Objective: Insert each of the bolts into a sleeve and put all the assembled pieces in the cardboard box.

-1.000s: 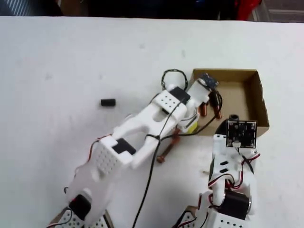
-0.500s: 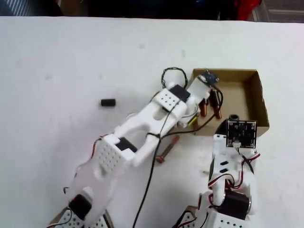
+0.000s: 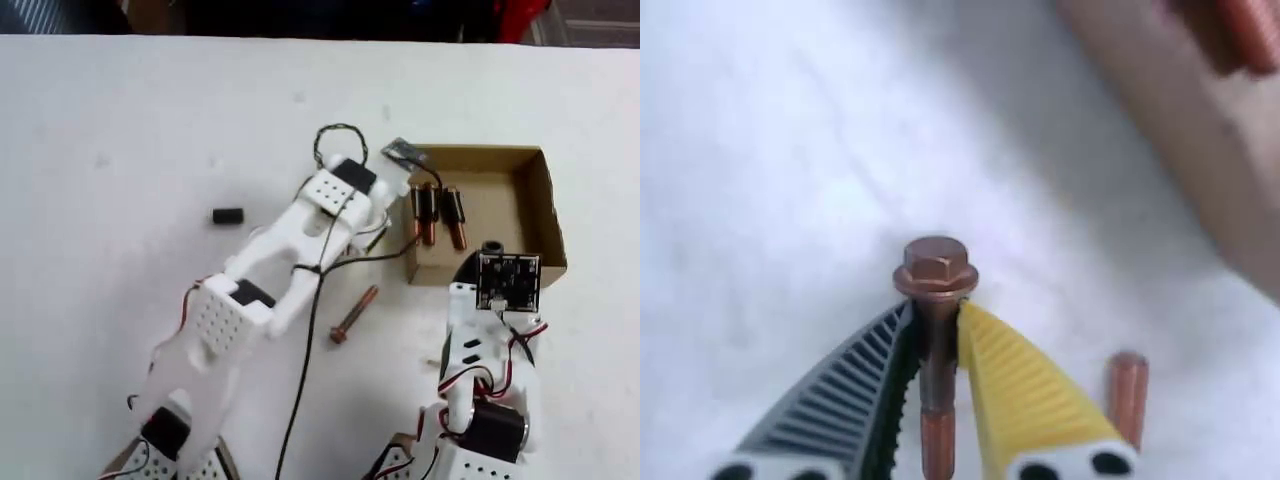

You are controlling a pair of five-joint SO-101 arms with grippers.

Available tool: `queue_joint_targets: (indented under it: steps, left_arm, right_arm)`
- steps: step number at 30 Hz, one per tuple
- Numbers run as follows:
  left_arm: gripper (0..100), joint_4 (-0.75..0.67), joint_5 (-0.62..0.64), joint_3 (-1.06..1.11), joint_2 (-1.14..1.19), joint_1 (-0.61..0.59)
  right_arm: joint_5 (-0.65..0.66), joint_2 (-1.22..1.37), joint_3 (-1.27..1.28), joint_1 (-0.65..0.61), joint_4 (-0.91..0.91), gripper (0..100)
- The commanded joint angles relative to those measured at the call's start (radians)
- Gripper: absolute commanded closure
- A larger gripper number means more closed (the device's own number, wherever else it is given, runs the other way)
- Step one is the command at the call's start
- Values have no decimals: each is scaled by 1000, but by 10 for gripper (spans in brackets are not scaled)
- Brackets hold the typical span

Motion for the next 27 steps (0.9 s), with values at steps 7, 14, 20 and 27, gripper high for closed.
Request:
queue_joint_targets:
  steps: [7,14,20,27]
  left_arm:
    - [980,275,-12,-207,-22,-97]
    - [980,304,-60,-244,-28,-189]
    - [980,316,-92,-226,-133,-222]
    - [980,310,-218,-9,-341,-222]
  right_arm:
    - [-3,-8,-9,-99,-24,981]
    - [-3,-8,-9,-127,-24,981]
    - [-3,-8,-9,-209,-27,981]
    - [-3,-8,-9,-321,-30,981]
